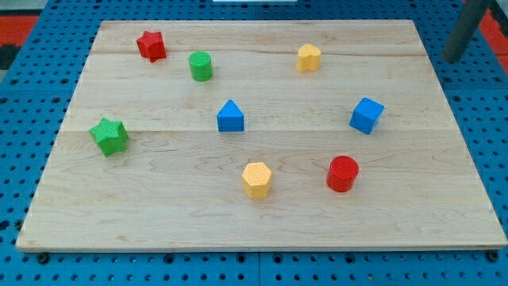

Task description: Slide the yellow heart slightly to the left

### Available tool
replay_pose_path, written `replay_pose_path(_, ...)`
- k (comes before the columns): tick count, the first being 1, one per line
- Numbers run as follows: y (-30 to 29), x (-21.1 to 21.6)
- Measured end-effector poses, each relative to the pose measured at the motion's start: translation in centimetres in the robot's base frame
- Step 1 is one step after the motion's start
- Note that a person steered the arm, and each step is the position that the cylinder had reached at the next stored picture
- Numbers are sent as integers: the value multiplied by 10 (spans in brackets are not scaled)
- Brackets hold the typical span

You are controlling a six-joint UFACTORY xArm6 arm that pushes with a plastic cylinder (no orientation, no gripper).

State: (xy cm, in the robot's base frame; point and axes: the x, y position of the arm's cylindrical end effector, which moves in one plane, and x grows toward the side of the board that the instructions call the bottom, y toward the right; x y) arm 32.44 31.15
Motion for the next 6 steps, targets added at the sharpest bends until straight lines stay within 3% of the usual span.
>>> replay_pose_path(2,-128,-22)
replay_pose_path(4,-165,-30)
replay_pose_path(5,-238,-20)
replay_pose_path(6,-237,-18)
